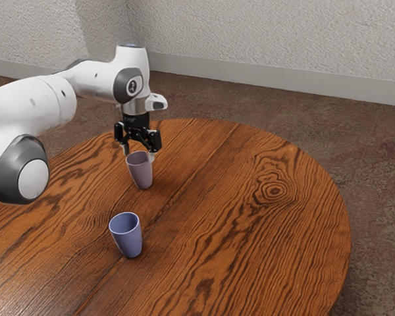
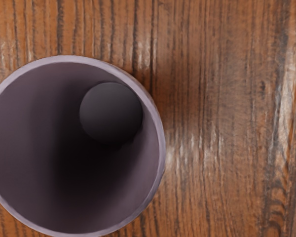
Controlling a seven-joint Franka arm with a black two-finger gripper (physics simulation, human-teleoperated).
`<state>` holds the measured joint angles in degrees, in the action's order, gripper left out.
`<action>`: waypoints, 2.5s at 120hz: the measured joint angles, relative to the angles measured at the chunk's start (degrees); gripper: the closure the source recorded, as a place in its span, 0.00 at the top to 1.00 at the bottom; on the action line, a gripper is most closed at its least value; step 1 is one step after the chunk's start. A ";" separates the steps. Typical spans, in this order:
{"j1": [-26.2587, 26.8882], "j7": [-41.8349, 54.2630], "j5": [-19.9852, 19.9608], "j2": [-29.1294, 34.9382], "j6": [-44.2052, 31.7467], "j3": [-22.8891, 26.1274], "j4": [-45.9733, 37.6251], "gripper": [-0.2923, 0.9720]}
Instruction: Place the left cup onto the right cup
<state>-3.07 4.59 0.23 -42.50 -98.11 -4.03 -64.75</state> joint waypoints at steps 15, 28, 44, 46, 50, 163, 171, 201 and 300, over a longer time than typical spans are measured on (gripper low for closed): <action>0.28 0.32 -0.03 -0.02 -1.41 0.13 -0.78 0.77; 0.34 0.52 -0.08 -0.08 -2.52 0.16 -1.81 0.77; 0.36 0.72 -0.10 -0.16 -3.82 0.28 -3.35 0.77; 0.35 0.74 -0.11 -0.17 -3.99 0.30 -3.57 0.77; 0.35 0.78 -0.11 -0.17 -4.36 0.35 -4.02 0.78; 0.62 1.00 0.08 -0.57 -7.76 0.42 -6.81 0.22; 0.57 0.91 0.18 -0.51 -7.77 0.43 -6.81 0.21; 0.82 0.78 1.51 0.74 -7.04 -0.25 -6.24 0.17; 6.34 0.31 4.42 16.00 -4.50 -1.62 -13.89 0.15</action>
<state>3.27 4.90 4.65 -26.50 -102.61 -5.65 -78.64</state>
